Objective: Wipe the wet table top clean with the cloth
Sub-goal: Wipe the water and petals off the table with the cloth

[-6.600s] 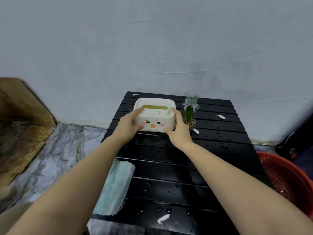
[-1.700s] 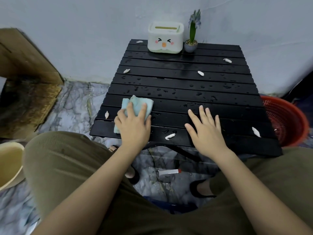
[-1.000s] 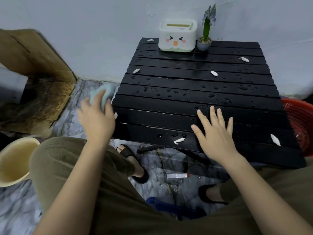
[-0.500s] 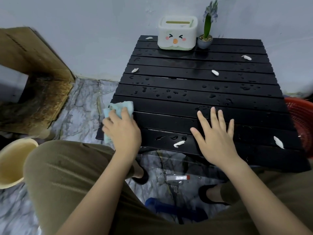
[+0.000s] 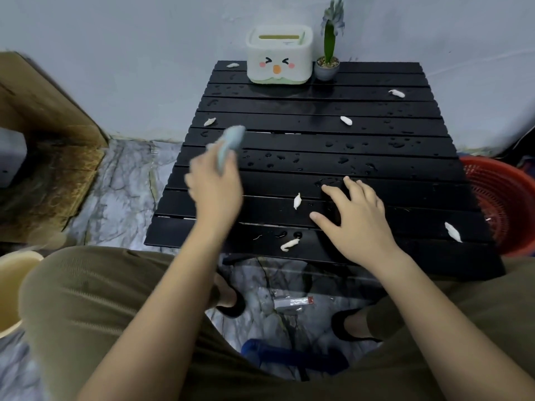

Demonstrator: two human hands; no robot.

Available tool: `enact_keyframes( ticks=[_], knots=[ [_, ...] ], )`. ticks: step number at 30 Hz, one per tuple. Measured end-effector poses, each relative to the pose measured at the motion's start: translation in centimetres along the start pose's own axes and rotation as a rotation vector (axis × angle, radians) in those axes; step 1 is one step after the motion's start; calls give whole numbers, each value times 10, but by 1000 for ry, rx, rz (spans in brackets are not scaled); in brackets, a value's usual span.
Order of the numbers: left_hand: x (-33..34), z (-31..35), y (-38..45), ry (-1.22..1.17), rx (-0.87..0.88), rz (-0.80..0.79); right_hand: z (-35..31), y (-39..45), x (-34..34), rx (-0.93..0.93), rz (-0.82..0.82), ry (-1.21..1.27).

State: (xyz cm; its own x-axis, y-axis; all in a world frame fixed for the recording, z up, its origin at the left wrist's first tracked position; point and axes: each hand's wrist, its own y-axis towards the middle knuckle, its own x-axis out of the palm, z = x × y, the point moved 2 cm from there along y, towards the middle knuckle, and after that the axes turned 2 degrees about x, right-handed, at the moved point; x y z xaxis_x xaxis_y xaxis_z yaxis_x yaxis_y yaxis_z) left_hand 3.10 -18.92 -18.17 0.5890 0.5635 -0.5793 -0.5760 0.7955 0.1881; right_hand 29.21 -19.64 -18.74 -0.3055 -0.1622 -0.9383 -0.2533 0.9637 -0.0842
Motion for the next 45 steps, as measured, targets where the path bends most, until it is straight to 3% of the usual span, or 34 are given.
enact_keyframes(
  ticks=[3,7,16,23,26,29,32,35,37,41,45],
  knots=[
    [-30,-26,26,120,-14,37,1,6,-1,-12,3,-17],
    [-29,-50,27,483,34,-144,1,8,2,-16,11,-45],
    [42,-22,33,483,136,-225,3,5,5,-19,14,-43],
    [112,52,7,182,429,-542,4,5,6,-28,19,-70],
    [112,65,3,10,475,-583,4,5,7,-30,21,-68],
    [91,63,20,-392,161,-477,5,5,6,-34,14,-56],
    [56,44,56,-516,-33,-212,6,4,6,-28,3,-50],
    [17,8,101,-382,-55,-57,6,6,6,-27,15,-62],
    [-1,-25,127,-145,-8,4,6,6,5,-28,22,-66],
    [13,-63,151,253,51,-145,6,7,7,-23,32,-75],
    [38,-59,154,452,199,-137,6,8,9,-20,35,-70]
  ],
)
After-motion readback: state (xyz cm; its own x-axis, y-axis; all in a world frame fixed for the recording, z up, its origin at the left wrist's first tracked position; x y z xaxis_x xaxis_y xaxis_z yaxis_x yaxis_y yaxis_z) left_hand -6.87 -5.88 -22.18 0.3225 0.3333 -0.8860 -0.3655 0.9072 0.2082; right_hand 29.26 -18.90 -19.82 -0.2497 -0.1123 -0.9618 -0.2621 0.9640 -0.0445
